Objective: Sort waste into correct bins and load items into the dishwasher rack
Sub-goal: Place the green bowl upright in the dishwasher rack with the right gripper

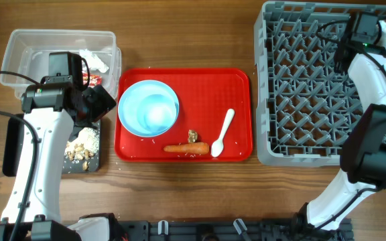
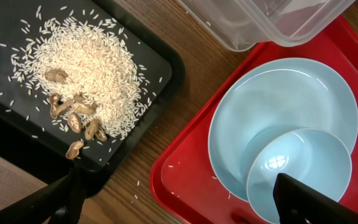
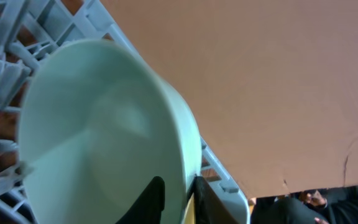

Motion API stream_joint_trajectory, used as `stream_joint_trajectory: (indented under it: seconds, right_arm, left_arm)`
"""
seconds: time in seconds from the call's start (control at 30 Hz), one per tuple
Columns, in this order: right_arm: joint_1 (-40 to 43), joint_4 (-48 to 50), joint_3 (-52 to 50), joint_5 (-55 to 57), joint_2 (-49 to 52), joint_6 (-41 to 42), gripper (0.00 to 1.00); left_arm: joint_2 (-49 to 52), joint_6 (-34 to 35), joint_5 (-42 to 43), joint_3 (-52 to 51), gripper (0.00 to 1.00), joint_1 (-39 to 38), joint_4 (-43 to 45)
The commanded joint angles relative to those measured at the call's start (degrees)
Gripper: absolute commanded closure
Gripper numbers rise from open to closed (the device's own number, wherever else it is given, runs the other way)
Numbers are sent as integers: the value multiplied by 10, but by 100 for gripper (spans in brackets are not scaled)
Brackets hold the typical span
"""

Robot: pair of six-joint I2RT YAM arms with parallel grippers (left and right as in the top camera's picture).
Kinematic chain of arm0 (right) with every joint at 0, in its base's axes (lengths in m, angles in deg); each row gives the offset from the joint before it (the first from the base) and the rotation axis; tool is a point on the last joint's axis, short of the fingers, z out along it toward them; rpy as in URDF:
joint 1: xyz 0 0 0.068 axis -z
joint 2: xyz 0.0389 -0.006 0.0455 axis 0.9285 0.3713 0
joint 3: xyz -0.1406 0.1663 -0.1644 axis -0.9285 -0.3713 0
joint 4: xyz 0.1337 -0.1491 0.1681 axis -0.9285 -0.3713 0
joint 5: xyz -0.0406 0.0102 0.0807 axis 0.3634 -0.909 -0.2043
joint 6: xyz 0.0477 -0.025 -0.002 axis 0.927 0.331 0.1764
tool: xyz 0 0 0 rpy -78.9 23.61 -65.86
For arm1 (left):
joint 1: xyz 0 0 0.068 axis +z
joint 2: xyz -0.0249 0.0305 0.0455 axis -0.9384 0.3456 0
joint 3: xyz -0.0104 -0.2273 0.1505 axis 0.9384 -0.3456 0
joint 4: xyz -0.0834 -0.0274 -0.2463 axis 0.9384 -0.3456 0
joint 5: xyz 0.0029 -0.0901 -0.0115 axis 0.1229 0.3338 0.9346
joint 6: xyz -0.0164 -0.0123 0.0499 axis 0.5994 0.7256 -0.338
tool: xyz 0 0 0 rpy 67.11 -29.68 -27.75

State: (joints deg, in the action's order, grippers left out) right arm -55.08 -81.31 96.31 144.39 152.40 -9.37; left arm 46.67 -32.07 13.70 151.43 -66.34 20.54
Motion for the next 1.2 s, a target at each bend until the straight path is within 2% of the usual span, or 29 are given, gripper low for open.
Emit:
stream_joint_trajectory:
  seconds: [0.0,0.33,0.43,0.67,0.8,0.9,0.93,1.0,1.07,1.17]
  right_arm:
    - [-11,-13,-9,-83,10,8,53]
    - [-13,-14,-9,-124,1,23,46]
    - [-21,-10,-9,-168,-22,18,37]
    - [-32,-4,-9,-265,-98,-2,28]
    - [-32,-49,-9,-295,-143,-12,24]
    - [-32,-106,-9,-408,-179,-12,18]
    - [-32,-127,-9,-476,-192,-12,18]
    - [-32,-160,-9,-694,-215,-26,18]
    - [-39,-177,-9,-825,-219,-38,18]
    - [-94,-211,-9,-902,-216,-37,18]
  left_arm:
    - [-7,8,3,3,2,2,2]
    - [-7,8,4,3,2,2,2]
    - [-7,8,6,3,2,2,2]
    - [-7,8,5,3,2,2,2]
    - [-7,8,5,3,2,2,4]
    - [-7,8,6,3,2,2,4]
    - [-7,8,6,3,2,2,4]
    - [-7,7,6,3,0,2,4]
    - [-7,7,5,3,0,2,3]
    - [-7,7,5,3,0,2,0]
